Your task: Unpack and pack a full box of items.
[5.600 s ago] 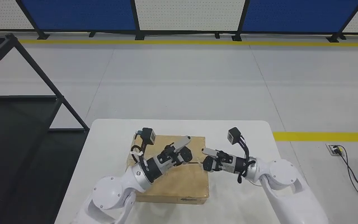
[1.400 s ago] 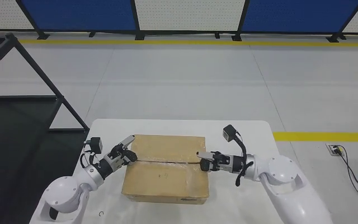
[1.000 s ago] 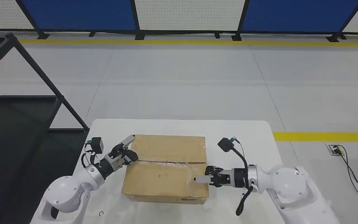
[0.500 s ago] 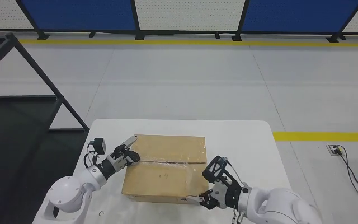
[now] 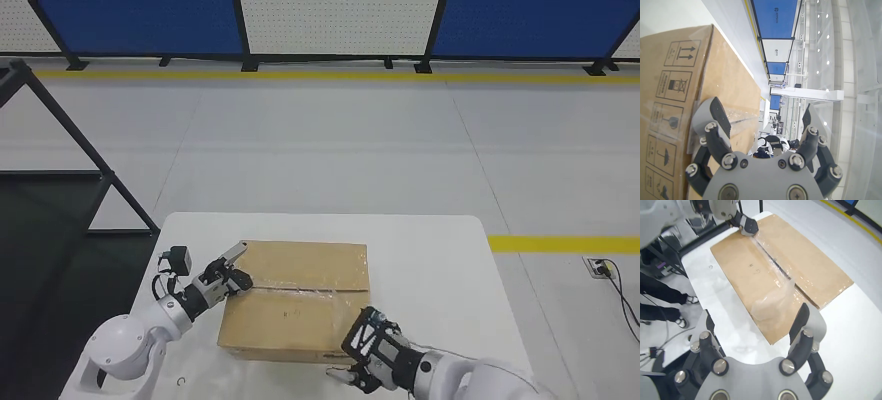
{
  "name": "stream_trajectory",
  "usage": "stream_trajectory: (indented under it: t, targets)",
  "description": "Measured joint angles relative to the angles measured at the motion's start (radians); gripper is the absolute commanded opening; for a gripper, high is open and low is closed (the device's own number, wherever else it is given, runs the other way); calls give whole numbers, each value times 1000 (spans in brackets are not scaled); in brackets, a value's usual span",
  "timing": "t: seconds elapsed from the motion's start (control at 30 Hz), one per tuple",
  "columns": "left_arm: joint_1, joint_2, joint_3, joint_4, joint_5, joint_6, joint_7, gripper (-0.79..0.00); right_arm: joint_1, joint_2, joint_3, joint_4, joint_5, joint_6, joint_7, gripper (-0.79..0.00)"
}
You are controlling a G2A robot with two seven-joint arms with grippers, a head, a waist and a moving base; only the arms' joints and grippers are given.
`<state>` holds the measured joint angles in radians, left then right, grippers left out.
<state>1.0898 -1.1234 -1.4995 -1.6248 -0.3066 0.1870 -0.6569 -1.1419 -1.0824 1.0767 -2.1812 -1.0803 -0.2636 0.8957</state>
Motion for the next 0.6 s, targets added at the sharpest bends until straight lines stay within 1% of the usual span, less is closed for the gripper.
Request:
stream_trajectory:
  t: [0.03,0.1,0.2,0.3,0.43,0.6]
  targets:
    - [1,0,1,-1,0,1,1,0,-4,-2,-26,-3,-62,14,-9,0]
    - [1,1,1,-2,1,1,1,0,-4,-7,-59,-1,-135,43,-29,0]
    - [1,2,2,-2,1,1,1,0,0,-17,-101,13,-236,114,-59,0]
    - [3,3,4,-3,-1,2,3,0,6,-30,-144,31,-332,208,-73,0]
    - [5,4,4,-4,-4,2,5,0,25,-46,-189,56,-409,268,-50,0]
    - [6,6,5,-5,-6,3,6,0,62,-64,-221,82,-444,292,22,0]
